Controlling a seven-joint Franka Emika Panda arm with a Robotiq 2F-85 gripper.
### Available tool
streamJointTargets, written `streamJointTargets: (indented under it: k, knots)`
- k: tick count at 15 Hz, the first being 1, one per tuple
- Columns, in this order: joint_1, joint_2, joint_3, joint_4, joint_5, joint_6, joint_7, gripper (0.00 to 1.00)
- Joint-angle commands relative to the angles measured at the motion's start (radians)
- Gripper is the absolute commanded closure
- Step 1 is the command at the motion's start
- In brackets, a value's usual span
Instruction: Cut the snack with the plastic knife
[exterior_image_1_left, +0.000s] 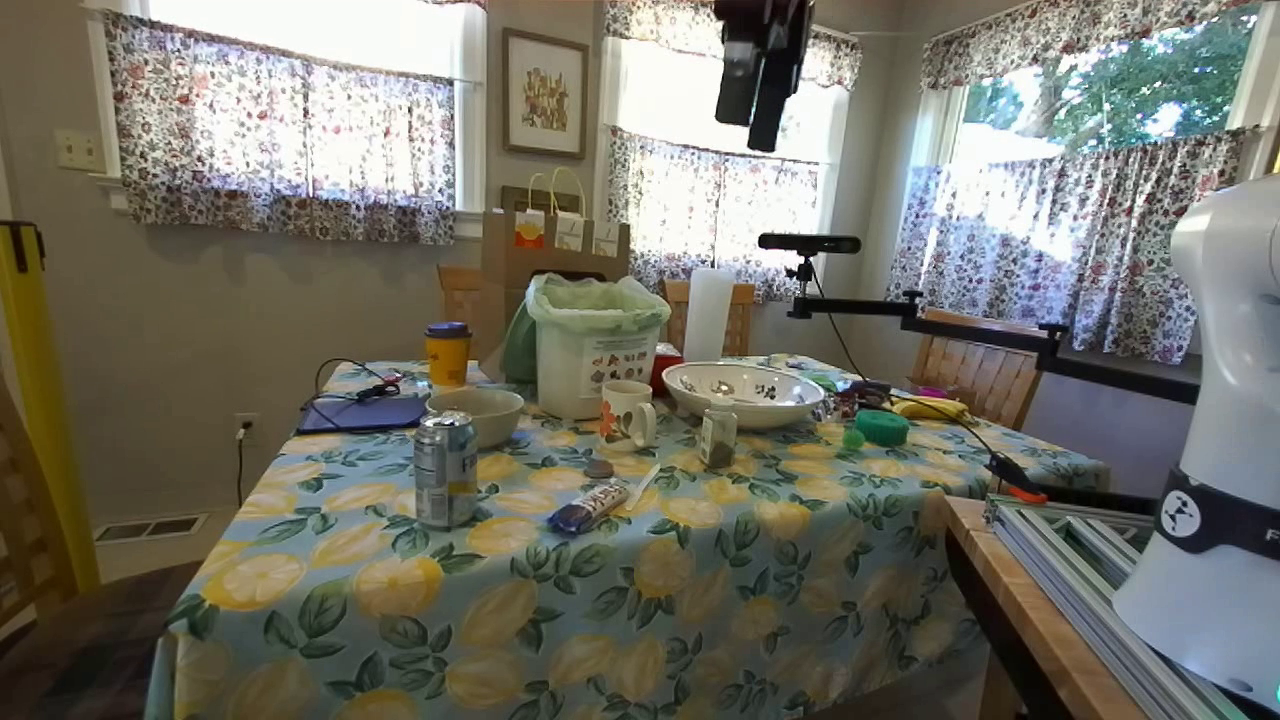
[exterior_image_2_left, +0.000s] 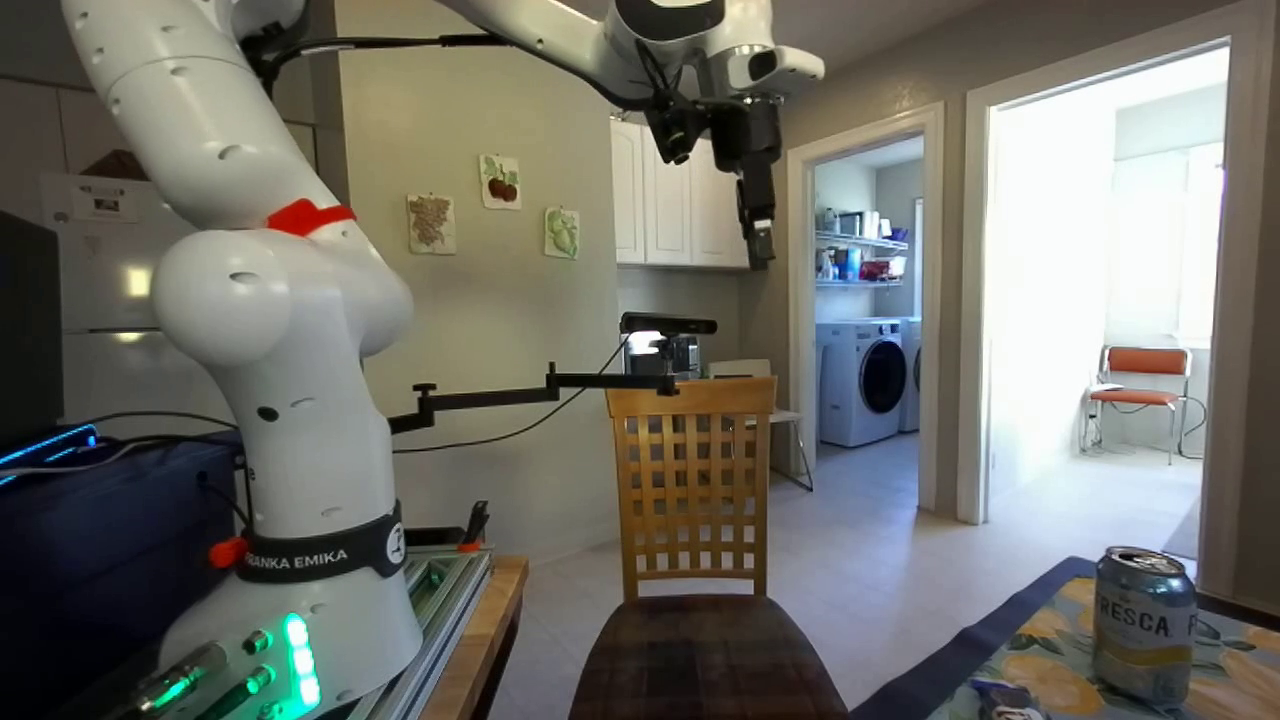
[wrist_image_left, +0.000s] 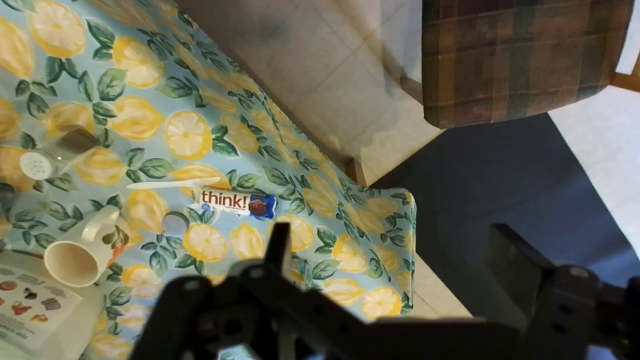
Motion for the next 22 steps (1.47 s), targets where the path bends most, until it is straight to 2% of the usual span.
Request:
streamJointTargets:
  k: [1, 7, 12, 14, 17, 18, 22]
  knots:
    - [0.012, 0.145, -0.090, 0.080, 0.005, -0.005, -0.190, 0.00]
    - [0.001, 0.340, -0.198, 0.176, 0.031, -0.003, -0.436, 0.00]
    - [-0.027, 0.468, -0.244, 0.238, 0.053, 0.011, -0.526, 0.00]
    - [-0.047, 0.515, -0.261, 0.243, 0.072, 0.083, -0.559, 0.00]
    - [-0.094, 0.594, -0.287, 0.226, 0.085, 0.297, -0.619, 0.00]
    - [-0.069, 0.529, -0.264, 0.189, 0.039, 0.248, -0.496, 0.00]
    - [-0.076, 0.548, -0.263, 0.189, 0.037, 0.272, -0.493, 0.00]
